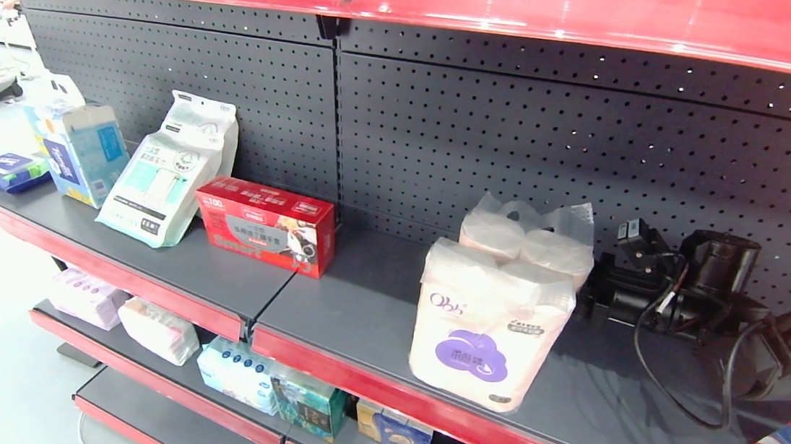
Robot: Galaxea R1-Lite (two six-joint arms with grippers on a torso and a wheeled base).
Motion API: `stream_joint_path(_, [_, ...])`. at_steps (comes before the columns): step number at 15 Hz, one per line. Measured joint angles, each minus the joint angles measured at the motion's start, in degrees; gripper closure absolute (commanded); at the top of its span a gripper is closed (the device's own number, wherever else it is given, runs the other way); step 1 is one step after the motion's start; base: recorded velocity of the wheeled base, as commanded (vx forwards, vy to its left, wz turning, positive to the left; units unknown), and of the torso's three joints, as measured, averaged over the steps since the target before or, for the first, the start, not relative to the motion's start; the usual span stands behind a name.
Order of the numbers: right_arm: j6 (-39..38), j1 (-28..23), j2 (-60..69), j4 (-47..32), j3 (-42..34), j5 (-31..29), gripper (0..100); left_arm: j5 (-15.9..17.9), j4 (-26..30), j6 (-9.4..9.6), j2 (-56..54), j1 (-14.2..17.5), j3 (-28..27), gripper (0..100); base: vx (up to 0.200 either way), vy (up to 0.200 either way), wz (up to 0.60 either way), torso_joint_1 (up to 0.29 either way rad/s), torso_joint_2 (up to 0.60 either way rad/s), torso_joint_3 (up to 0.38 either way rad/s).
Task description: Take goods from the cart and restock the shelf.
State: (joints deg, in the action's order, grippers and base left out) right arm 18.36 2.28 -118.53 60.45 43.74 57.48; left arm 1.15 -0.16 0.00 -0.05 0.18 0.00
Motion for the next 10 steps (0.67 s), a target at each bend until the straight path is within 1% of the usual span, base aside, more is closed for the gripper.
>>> stream_joint_path(10, [-2.63, -2.33, 2.29, 0.09, -1.02, -0.11, 0, -0.02, 0.02, 0.00, 0.00, -0.02, 0.00, 0, 0.000, 0.000, 0.00, 0.000, 0.00, 0.000])
